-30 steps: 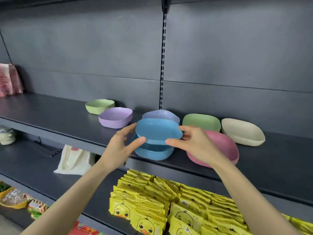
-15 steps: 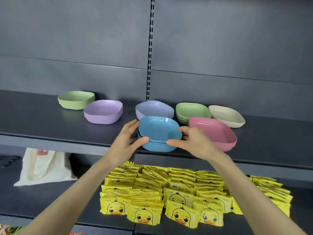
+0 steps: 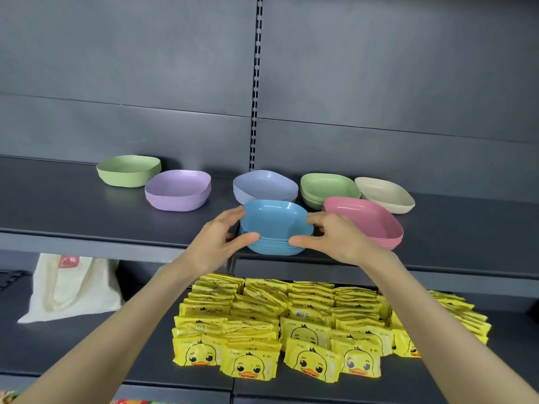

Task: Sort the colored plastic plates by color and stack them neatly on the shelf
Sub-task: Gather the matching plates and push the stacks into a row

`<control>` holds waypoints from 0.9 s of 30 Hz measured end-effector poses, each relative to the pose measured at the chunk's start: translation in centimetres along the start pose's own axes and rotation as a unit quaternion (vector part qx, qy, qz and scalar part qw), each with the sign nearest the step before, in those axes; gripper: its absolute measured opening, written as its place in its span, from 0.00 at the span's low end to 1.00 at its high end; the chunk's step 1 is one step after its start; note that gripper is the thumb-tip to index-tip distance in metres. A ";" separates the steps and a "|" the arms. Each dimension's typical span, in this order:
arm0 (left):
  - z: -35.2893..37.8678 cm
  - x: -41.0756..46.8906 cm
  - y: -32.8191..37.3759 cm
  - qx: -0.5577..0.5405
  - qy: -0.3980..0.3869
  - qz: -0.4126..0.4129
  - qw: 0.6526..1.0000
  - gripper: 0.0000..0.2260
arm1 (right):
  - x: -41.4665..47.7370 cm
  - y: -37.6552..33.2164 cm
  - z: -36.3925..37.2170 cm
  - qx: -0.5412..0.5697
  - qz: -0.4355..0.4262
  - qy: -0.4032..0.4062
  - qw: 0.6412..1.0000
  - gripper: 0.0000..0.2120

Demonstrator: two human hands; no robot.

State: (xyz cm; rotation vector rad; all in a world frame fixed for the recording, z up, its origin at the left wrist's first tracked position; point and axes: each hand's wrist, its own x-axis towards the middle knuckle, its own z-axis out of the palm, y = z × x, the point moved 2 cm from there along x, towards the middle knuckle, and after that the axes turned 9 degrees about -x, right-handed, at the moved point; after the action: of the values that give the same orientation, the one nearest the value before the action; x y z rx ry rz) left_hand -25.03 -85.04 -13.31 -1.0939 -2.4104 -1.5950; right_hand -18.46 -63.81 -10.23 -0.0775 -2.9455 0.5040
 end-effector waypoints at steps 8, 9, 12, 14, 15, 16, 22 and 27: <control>-0.9 0.1 0.9 0.075 -0.065 -0.009 0.995 0.27 | -0.3 -1.0 -0.8 -0.032 -0.012 -0.042 0.999 0.31; -1.1 0.3 1.1 0.094 -0.064 -0.011 0.993 0.28 | -0.4 -1.1 -1.2 -0.034 -0.018 -0.042 0.998 0.32; -1.8 1.6 2.9 0.152 -0.038 0.005 0.988 0.26 | -0.7 -0.9 -3.5 -0.030 -0.026 -0.022 0.999 0.28; -1.8 2.6 5.1 0.180 -0.029 0.025 0.983 0.24 | -1.1 -0.4 -5.9 -0.046 -0.026 0.011 0.999 0.29; -1.7 3.2 6.4 0.197 -0.030 0.039 0.979 0.24 | -1.3 0.0 -7.1 -0.064 -0.025 0.030 0.997 0.28; -1.4 3.8 7.7 0.216 -0.033 0.054 0.974 0.25 | -1.7 0.4 -8.4 -0.083 -0.026 0.049 0.995 0.27; 3.1 6.6 16.3 0.273 -0.038 0.152 0.949 0.25 | -5.7 4.8 -15.2 -0.138 -0.007 0.139 0.981 0.24; 10.7 7.3 22.3 0.287 -0.041 0.207 0.935 0.25 | -12.2 11.4 -19.8 -0.145 0.031 0.197 0.969 0.23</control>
State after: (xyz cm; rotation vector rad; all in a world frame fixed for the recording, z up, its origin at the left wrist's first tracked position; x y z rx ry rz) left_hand -14.14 -67.55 2.23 -1.4144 -2.2485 -0.6675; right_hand -2.96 -47.55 2.67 -0.2710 -2.6056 0.0470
